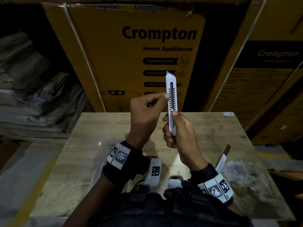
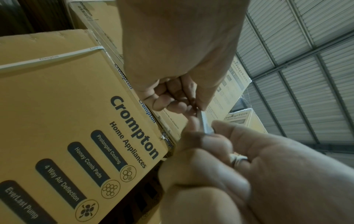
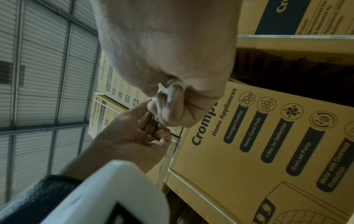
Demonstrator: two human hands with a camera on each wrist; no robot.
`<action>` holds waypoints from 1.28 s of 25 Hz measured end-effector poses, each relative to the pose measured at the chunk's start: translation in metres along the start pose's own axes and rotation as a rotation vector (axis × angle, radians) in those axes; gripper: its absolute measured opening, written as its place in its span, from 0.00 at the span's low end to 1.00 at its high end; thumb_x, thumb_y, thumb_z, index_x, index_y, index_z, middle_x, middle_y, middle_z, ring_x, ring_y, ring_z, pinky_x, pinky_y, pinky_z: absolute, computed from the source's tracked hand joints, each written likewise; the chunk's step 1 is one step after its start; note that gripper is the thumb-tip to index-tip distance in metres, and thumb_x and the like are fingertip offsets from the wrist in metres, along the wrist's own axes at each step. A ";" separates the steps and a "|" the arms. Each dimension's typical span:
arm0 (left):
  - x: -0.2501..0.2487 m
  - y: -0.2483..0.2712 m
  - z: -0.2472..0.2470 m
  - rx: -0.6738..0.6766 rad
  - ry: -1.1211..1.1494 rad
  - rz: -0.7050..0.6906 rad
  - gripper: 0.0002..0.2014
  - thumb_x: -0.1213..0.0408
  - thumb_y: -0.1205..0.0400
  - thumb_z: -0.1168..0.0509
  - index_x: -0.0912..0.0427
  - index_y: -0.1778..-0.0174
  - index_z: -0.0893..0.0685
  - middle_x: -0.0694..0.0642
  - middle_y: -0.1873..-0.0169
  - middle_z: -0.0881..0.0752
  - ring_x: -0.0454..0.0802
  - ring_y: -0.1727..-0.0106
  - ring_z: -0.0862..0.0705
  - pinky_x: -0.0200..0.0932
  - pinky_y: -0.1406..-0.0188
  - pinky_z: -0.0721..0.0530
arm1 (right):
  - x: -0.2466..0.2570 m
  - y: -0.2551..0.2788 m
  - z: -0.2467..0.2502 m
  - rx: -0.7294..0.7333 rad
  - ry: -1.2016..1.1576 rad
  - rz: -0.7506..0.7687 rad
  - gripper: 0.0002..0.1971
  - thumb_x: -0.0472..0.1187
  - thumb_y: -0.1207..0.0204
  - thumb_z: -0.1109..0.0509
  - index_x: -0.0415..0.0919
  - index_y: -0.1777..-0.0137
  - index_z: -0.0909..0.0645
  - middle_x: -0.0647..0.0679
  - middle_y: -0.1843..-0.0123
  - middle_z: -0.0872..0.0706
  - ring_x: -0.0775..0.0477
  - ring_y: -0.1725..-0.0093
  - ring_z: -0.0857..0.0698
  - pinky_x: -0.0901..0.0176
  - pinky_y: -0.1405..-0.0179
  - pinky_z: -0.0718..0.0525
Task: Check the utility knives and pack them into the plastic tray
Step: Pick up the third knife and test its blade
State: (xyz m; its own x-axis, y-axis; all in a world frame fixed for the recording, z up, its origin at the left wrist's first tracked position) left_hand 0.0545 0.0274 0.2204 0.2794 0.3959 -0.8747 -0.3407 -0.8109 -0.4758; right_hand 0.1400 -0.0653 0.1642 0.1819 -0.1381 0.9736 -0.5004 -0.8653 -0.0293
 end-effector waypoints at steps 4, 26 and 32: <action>0.000 0.001 0.001 -0.002 -0.006 -0.025 0.05 0.74 0.17 0.28 0.65 0.49 0.07 0.56 0.57 0.05 0.50 0.56 0.06 0.46 0.58 0.09 | -0.001 0.001 0.003 -0.004 0.023 0.004 0.20 0.52 0.10 0.44 0.40 0.56 0.21 0.49 0.76 0.33 0.53 0.80 0.37 0.64 0.79 0.40; 0.009 0.008 0.004 -0.004 0.008 0.067 0.08 0.71 0.15 0.30 0.71 0.50 0.07 0.48 0.69 0.09 0.37 0.71 0.15 0.31 0.71 0.22 | -0.004 0.006 -0.011 0.201 -0.039 0.074 0.14 0.44 0.11 0.49 0.44 0.39 0.22 0.51 0.75 0.31 0.56 0.78 0.34 0.65 0.78 0.35; -0.002 0.007 0.008 -0.037 -0.006 0.011 0.09 0.71 0.15 0.30 0.73 0.54 0.07 0.57 0.69 0.10 0.42 0.71 0.16 0.39 0.73 0.21 | -0.003 0.005 -0.013 0.223 0.008 0.103 0.14 0.43 0.08 0.47 0.37 0.34 0.22 0.44 0.70 0.25 0.51 0.75 0.30 0.59 0.76 0.31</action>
State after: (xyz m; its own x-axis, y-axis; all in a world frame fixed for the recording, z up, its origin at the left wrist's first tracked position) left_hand 0.0442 0.0247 0.2178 0.2701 0.3898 -0.8804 -0.3101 -0.8305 -0.4628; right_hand 0.1259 -0.0633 0.1643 0.1326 -0.2276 0.9647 -0.3167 -0.9320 -0.1764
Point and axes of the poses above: each hand's wrist, its own y-axis away from the middle knuckle, its own z-axis out of the back of the hand, x = y × z, the point moved 7 cm from there along -y, towards the middle knuckle
